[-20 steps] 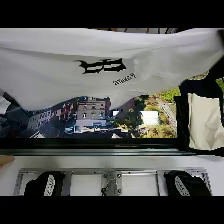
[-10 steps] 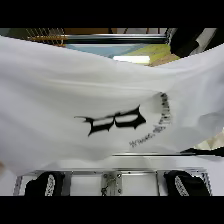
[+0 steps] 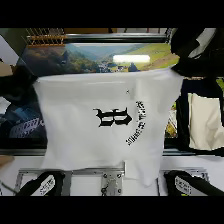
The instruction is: Fold the clothes and pants, and hang the long-sleeved shirts on hangers.
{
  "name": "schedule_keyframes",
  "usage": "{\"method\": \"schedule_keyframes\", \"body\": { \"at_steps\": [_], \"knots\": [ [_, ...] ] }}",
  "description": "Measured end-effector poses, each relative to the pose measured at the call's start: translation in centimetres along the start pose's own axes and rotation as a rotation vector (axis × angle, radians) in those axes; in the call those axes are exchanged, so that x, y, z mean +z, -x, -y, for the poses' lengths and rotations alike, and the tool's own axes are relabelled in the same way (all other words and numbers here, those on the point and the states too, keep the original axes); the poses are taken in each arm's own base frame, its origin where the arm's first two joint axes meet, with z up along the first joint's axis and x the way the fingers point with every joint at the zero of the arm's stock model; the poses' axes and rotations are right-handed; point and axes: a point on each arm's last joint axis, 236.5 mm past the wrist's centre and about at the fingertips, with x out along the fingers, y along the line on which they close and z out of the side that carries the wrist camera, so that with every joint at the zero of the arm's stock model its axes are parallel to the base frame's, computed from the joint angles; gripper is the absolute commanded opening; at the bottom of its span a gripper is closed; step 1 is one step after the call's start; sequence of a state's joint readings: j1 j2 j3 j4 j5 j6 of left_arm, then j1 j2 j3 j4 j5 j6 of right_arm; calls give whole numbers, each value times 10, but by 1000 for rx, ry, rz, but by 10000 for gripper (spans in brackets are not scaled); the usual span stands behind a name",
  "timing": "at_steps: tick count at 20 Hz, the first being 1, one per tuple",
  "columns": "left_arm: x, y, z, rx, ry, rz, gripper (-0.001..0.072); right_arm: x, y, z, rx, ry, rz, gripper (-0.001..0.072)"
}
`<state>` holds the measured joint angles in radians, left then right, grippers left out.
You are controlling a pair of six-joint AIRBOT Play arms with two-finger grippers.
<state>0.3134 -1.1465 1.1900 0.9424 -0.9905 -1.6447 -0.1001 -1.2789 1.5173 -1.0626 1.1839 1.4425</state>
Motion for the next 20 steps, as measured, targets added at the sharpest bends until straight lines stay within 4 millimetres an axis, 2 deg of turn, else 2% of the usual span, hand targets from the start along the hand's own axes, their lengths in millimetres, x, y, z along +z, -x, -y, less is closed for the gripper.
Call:
{"method": "schedule_keyframes", "body": {
  "at_steps": [2,4,6,8,11,14,17,20],
  "knots": [
    [-10,-58,-25,31,41,-95,6,-14,-56,28,-11,-45,-94,8],
    [-16,-105,-37,48,55,-154,7,-24,-103,52,-26,-80,-141,9],
    [-13,-141,-43,53,56,-179,7,-25,-135,69,-42,-103,-138,8],
    [-5,-165,-43,49,58,-180,7,-21,-153,81,-59,-116,-109,8],
    [8,-180,-40,39,54,-176,7,-12,-162,91,-75,-127,-65,8],
    [8,-182,-42,42,55,-195,7,-13,-160,96,-96,-113,-66,8],
    [-11,-178,-56,76,57,-225,7,-30,-154,99,-119,-108,-97,8],
    [-36,-172,-75,119,68,-247,7,-63,-151,104,-138,-117,-156,8]
  ]
}}
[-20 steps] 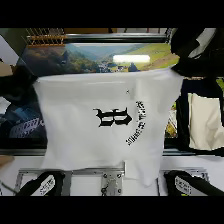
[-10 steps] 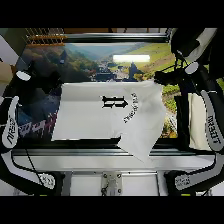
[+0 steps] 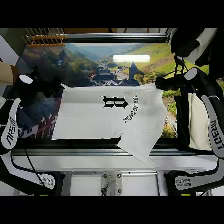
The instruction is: Fold the clothes and pants, and hang the long-sleeved shirts on hangers.
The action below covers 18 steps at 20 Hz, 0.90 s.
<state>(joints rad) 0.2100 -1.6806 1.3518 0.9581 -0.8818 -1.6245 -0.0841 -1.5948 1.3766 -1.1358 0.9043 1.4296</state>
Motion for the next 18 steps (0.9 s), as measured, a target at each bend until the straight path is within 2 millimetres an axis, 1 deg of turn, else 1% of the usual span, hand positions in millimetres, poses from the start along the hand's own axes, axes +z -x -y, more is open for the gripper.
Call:
{"method": "schedule_keyframes", "body": {
  "at_steps": [3,5,7,9,10,11,12,13,15,16,18],
  "knots": [
    [-28,-4,-22,38,15,-35,7,-36,-8,10,-20,-17,-71,8],
    [-48,-9,-36,61,28,-69,7,-56,-14,15,-26,-38,-111,9],
    [-64,-14,-48,80,40,-95,7,-72,-18,17,-30,-48,-146,11],
    [-72,-16,-54,90,47,-110,11,-82,-21,16,-29,-53,-170,21],
    [-74,-16,-55,91,47,-113,203,-85,-21,16,-27,-55,-180,38],
    [-74,-16,-55,91,46,-114,467,-89,-21,14,-21,-61,-193,216],
    [-73,-14,-53,88,43,-114,514,-92,-21,13,-18,-65,-201,412],
    [-71,-12,-50,83,38,-112,514,-93,-18,11,-11,-68,-207,459],
    [-60,3,-36,61,17,-87,514,-91,-6,8,-3,-67,-201,458],
    [-54,15,-29,49,7,-66,514,-86,5,8,-5,-59,-186,458],
    [-42,46,-22,50,-35,-16,513,-79,36,15,-36,-25,-158,458]
  ]
}}
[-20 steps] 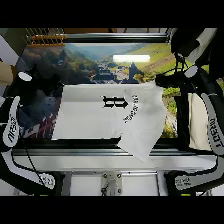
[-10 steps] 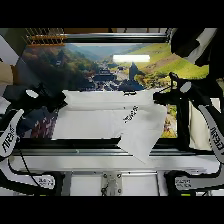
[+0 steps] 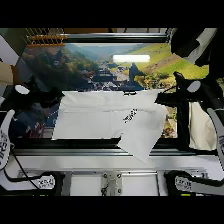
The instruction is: Fold the clothes and pants, and hang the long-sleeved shirts on hangers.
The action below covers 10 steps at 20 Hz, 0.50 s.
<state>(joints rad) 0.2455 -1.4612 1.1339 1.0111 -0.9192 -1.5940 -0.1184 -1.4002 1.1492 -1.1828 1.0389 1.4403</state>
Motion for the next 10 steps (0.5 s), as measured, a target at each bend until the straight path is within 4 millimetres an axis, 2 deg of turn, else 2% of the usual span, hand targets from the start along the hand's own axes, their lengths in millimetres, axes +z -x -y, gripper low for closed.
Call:
{"method": "schedule_keyframes", "body": {
  "at_steps": [2,5,7,10],
  "knots": [
    [-3,32,-9,47,-49,32,513,-3,35,10,-50,33,25,458],
    [-30,64,-49,156,-25,44,514,-9,80,14,-98,68,76,458],
    [-63,72,-81,214,42,22,513,-11,103,11,-111,83,118,457],
    [-113,70,-122,271,158,-12,513,-14,124,6,-118,97,162,457]
  ]
}}
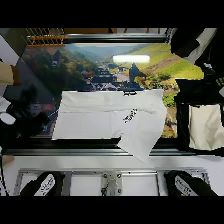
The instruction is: Fold the clothes and pants, and hang the long-sleeved shirts on hangers.
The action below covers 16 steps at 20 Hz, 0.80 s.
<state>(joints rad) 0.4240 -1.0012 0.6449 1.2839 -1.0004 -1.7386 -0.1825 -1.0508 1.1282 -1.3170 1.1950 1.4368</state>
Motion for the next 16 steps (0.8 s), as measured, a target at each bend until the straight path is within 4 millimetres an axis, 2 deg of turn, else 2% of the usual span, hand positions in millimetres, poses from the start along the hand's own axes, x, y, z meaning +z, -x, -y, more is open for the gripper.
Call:
{"method": "schedule_keyframes", "body": {
  "at_steps": [2,4,8,11,12,14,15,16],
  "knots": [
    [-26,-11,-23,26,74,-25,513,0,7,-1,-1,3,13,457],
    [-44,-22,-35,24,144,-34,513,1,10,-3,3,3,22,457],
    [-62,-43,-32,-24,231,-52,513,2,13,-8,23,-3,32,457],
    [-63,-55,-15,-49,222,-73,511,2,14,-10,29,-4,35,457],
    [-60,-59,-8,-58,211,-76,425,2,14,-10,30,-5,34,457],
    [-52,-65,5,-68,192,-69,94,2,14,-10,32,-6,35,457],
    [-48,-67,12,-74,178,-68,6,2,13,-10,32,-7,33,458],
    [-46,-68,18,-76,161,-68,6,1,12,-10,33,-8,31,458]
  ]
}}
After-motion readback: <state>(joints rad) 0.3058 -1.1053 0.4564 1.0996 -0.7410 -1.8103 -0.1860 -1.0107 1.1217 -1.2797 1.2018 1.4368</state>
